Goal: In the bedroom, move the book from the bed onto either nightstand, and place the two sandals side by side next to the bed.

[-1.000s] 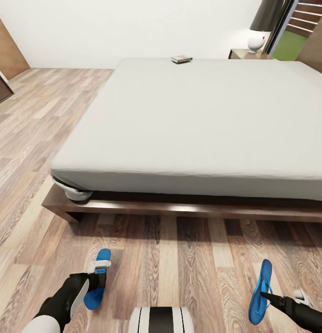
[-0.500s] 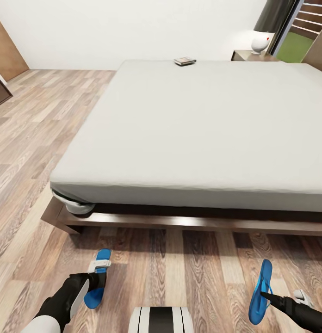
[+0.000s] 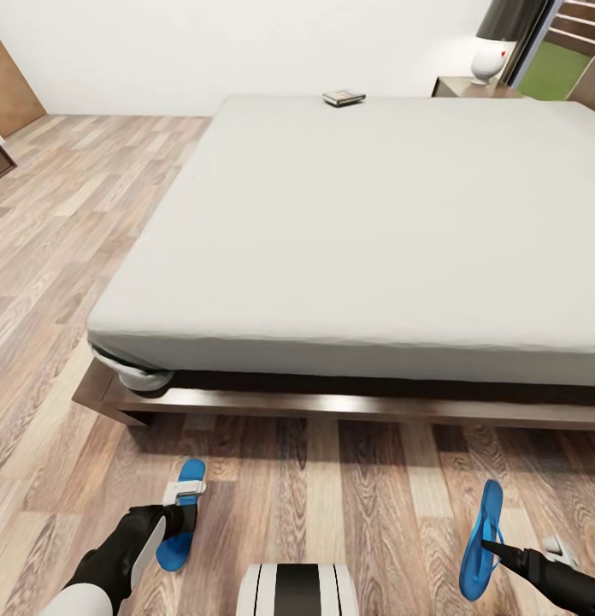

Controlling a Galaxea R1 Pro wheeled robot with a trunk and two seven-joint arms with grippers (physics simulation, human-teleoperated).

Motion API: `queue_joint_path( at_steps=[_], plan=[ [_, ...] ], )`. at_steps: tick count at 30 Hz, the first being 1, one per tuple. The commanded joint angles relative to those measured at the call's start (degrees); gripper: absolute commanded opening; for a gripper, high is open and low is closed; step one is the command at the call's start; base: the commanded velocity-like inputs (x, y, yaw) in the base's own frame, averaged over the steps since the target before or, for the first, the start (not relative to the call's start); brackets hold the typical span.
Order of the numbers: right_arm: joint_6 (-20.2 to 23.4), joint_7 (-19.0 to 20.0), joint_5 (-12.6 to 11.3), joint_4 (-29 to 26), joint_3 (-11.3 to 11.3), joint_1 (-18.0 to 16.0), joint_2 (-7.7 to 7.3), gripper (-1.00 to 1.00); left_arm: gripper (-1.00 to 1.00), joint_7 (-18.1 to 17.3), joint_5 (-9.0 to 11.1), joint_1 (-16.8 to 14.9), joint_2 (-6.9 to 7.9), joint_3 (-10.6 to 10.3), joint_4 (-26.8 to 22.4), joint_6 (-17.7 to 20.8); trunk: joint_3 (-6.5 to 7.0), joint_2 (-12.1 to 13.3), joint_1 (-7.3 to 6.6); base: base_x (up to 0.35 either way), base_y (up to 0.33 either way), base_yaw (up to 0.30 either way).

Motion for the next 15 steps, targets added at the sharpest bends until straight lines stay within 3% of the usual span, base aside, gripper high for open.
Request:
queue_joint_path(
  at_steps=[1, 9, 15],
  plan=[
    [0.4, 0.1, -0.3, 0.0, -0.1, 0.0, 0.00, -1.00, -1.00, -0.2, 0.2, 0.0, -0.02, 0.2, -0.1, 0.3, -0.26, 0.0, 0.01, 0.000, 0.000, 0.000],
    [0.4, 0.1, -0.3, 0.0, 0.0, 0.0, 0.00, -1.00, -1.00, -0.2, 0.2, 0.0, -0.02, 0.2, -0.1, 0.0, -1.59, -0.1, 0.17, 0.000, 0.000, 0.000],
    [0.4, 0.1, -0.3, 0.0, -0.1, 0.0, 0.00, -1.00, -1.00, -0.2, 0.2, 0.0, -0.02, 1.5, 0.0, -6.6, -1.59, -0.1, 0.17, 0.000, 0.000, 0.000]
  ],
)
